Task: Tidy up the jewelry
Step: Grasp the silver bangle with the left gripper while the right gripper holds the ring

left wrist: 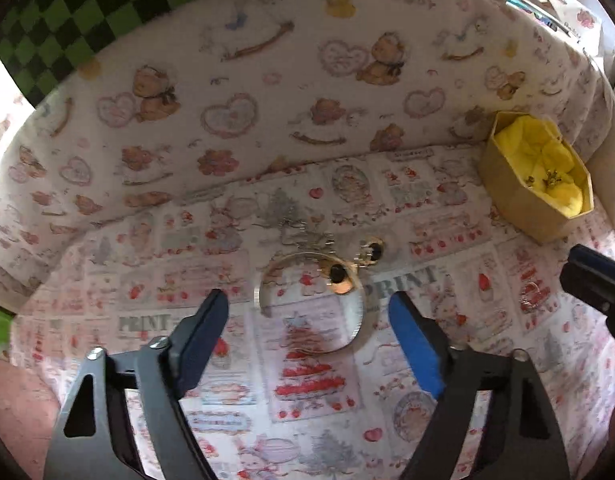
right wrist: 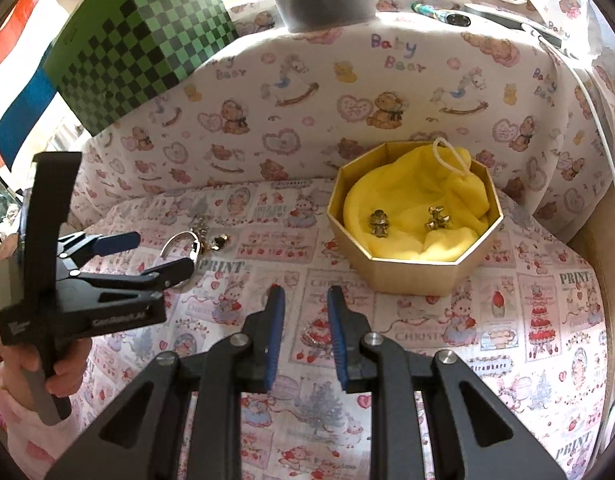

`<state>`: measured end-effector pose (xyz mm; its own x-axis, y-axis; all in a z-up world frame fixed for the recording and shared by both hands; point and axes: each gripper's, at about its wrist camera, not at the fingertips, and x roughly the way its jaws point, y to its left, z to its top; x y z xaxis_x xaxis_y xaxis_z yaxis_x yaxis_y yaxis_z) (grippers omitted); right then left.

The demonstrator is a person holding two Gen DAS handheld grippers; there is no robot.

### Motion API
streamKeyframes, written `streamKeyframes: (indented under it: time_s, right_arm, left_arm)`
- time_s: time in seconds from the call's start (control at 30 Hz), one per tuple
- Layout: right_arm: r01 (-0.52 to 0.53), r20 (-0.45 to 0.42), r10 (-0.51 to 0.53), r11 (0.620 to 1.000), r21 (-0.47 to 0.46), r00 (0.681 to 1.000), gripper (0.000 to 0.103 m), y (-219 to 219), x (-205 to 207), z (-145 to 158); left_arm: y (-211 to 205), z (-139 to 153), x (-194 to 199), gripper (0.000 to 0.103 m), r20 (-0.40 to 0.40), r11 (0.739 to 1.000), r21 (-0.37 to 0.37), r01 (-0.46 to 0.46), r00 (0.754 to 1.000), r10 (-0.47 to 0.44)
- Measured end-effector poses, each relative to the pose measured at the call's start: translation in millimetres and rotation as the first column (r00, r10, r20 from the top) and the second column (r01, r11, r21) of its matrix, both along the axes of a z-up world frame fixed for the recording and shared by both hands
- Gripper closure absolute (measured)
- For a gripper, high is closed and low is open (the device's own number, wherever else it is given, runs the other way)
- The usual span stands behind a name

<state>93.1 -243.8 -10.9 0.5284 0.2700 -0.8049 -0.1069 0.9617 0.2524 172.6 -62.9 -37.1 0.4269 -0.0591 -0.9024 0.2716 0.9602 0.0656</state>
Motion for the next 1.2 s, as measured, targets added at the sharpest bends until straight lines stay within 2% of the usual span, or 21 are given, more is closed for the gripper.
streamKeyframes:
  time_s: [0.07, 0.23, 0.4, 0.5, 0.57, 0.63, 0.8, 0.97, 1.13, 1.2]
  right_arm:
    - [-0.006, -0.003, 0.006, 1.000, 0.000, 1.000, 0.083, 0.5, 0.6, -0.1]
    - [-0.002, -0.009, 0.002, 1.000, 0.000, 1.000, 0.083, -0.4, 1.4, -0.8]
    - [0.010, 0.000, -0.010, 1.000, -0.015, 1.000, 0.083, -0.4, 2.7, 1.1]
    - [0.012, -0.004, -0.012, 1.000, -0.009, 1.000, 0.081, -1.4, 3.3, 1.6]
    - [0.016, -0.007, -0.016, 1.000, -0.005, 1.000, 0.066, -1.1, 3.3, 0.8]
    - [0.014, -0.016, -0.015, 1.000, -0.018, 1.000, 0.065, -0.9, 3.3, -0.3]
    - [-0.005, -0.090, -0.002, 0.997, -0.073, 0.996, 0.065, 7.8, 10.0, -18.6]
    - [-0.045, -0.131, 0.032, 0.994, -0.099, 0.991, 0.073, 16.9, 13.2, -31.0]
    - [-0.074, -0.135, 0.057, 0.989, -0.127, 0.989, 0.084, 27.4, 12.6, -36.6]
    - [-0.079, -0.120, 0.061, 0.986, -0.148, 0.991, 0.084, 31.5, 12.5, -38.0]
  left_arm:
    - [-0.4, -2.1, 3.8, 0.027, -0.012, 1.000, -0.023, 0.008, 1.000, -0.009]
    - [1.0, -16.7, 24.1, 0.032, -0.042, 1.000, 0.019, -0.022, 0.999, 0.023]
    - [7.1, -17.5, 27.6, 0.040, -0.043, 1.000, -0.024, -0.017, 0.999, 0.016]
    - [12.6, -17.0, 14.5, 0.040, -0.029, 1.000, 0.006, -0.026, 0.999, 0.026]
    - [12.6, -12.7, -0.2, 0.040, -0.008, 0.998, 0.036, -0.042, 0.999, 0.042]
    - [14.9, -4.2, -15.0, 0.040, 0.029, 0.998, 0.039, -0.043, 0.999, 0.042]
    - [22.4, 13.4, -40.8, 0.040, 0.058, 0.998, -0.043, -0.043, 0.997, 0.045]
    - [28.6, 23.1, -49.7, 0.040, 0.040, 0.994, -0.080, -0.073, 0.996, 0.076]
    - [36.8, 28.3, -49.7, 0.040, 0.026, 0.992, -0.092, -0.087, 0.996, 0.090]
    - [34.2, 23.5, -43.9, 0.040, 0.020, 0.990, -0.100, -0.094, 0.995, 0.097]
